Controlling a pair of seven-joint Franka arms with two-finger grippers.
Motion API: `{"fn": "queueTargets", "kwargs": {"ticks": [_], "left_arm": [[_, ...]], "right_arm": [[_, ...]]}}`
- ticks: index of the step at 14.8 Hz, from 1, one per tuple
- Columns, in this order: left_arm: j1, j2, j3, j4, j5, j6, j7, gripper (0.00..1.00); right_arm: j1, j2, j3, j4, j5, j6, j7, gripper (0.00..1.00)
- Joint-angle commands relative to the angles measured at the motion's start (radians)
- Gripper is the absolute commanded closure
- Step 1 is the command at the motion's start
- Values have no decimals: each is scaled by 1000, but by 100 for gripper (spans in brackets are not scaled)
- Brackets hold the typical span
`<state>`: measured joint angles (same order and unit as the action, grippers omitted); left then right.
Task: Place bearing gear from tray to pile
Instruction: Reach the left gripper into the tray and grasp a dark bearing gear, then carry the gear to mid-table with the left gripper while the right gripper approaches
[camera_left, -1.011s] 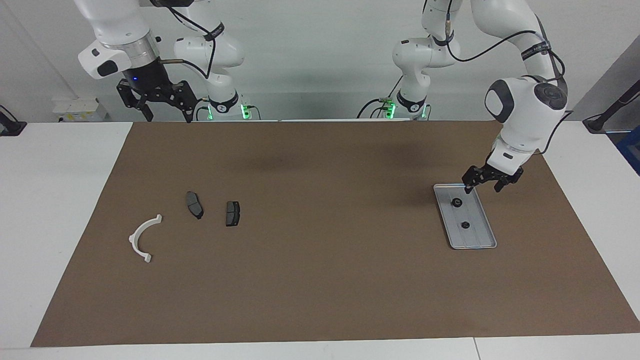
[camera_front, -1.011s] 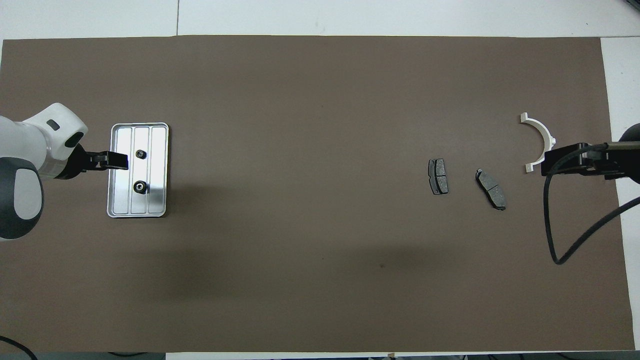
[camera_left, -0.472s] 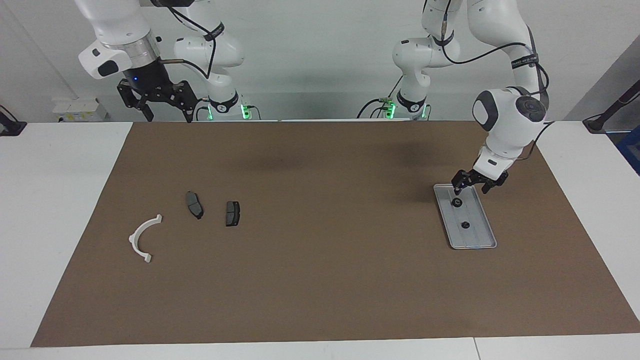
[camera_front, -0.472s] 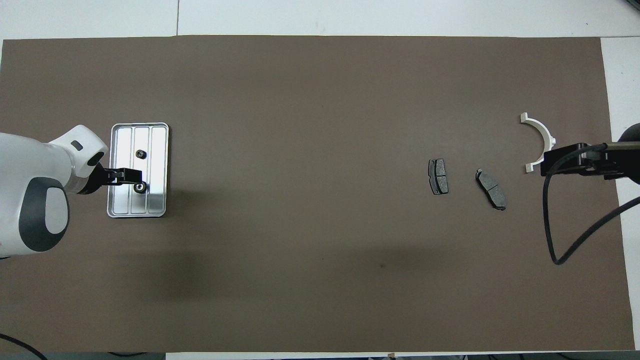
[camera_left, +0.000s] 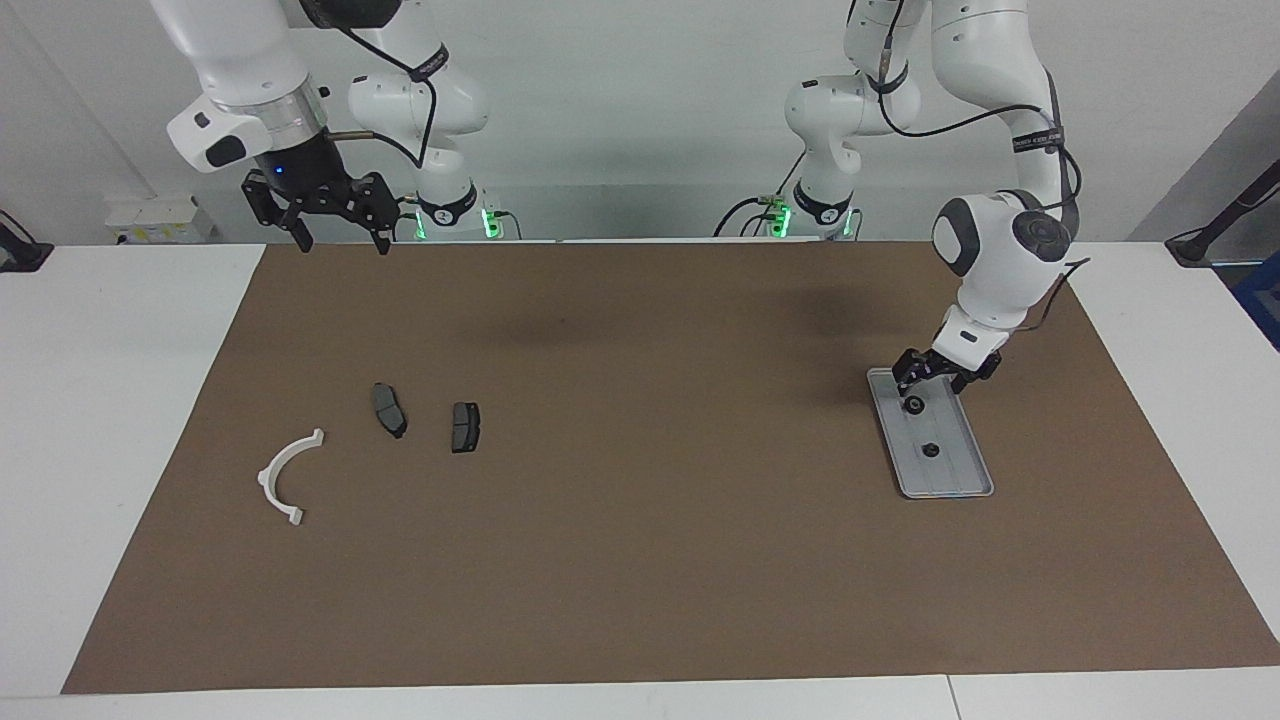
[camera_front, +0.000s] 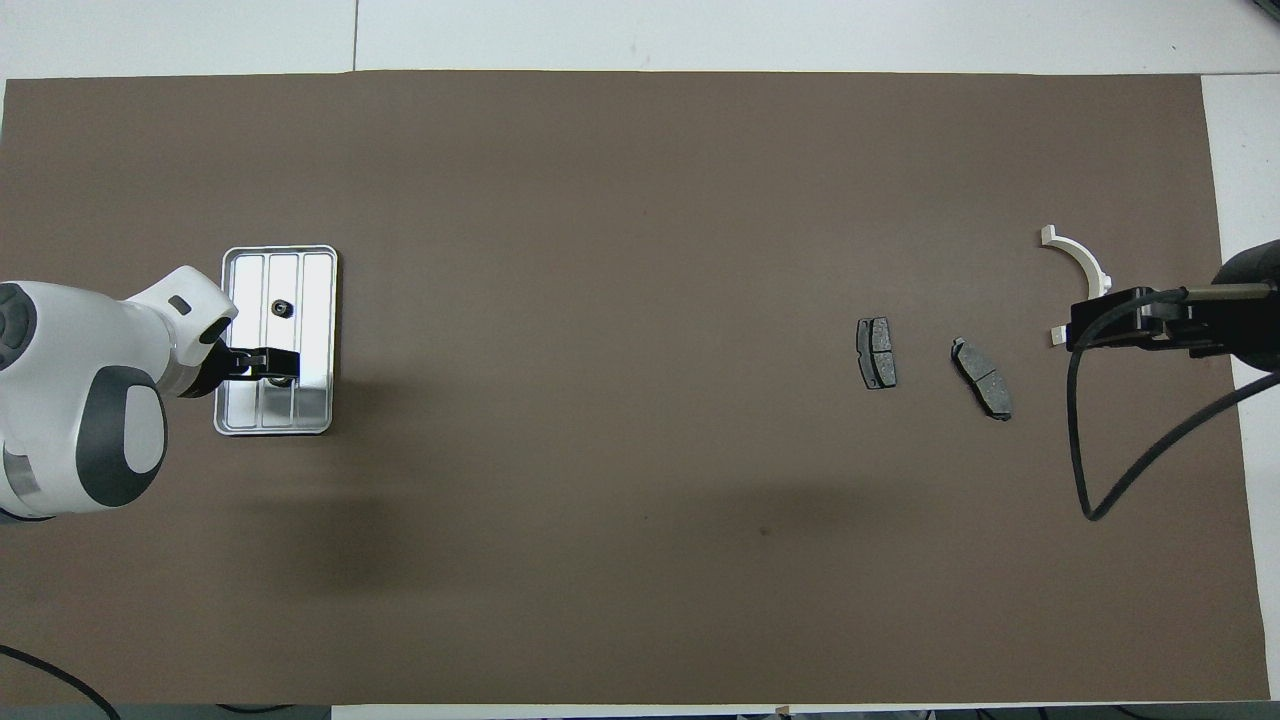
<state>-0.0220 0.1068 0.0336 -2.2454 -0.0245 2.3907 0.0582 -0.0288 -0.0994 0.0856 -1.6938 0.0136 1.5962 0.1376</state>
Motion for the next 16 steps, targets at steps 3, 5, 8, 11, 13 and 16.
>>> {"fn": "queueTargets", "kwargs": {"ticks": [3,5,8,11,13,16], "left_arm": [[-9,42,3,-14,0,82,-4,3],[-16,63,3,-14,-2,106,-11,3],[-18,64,3,-14,0,94,-11,11],[-27,63,3,-3,0,70,-11,55],[-27,64,5,7,-2,56,-9,91],[-27,62,3,41,-2,-1,-11,100]], "right_arm": [[0,-10,8,-145,6,154,25,0],[1,9,8,-182,6,223,33,0],[29,62,8,-192,6,281,75,0],[30,139,8,-193,6,362,94,0],[30,174,8,-193,6,393,92,0],[30,208,9,-193,5,413,82,0]]}}
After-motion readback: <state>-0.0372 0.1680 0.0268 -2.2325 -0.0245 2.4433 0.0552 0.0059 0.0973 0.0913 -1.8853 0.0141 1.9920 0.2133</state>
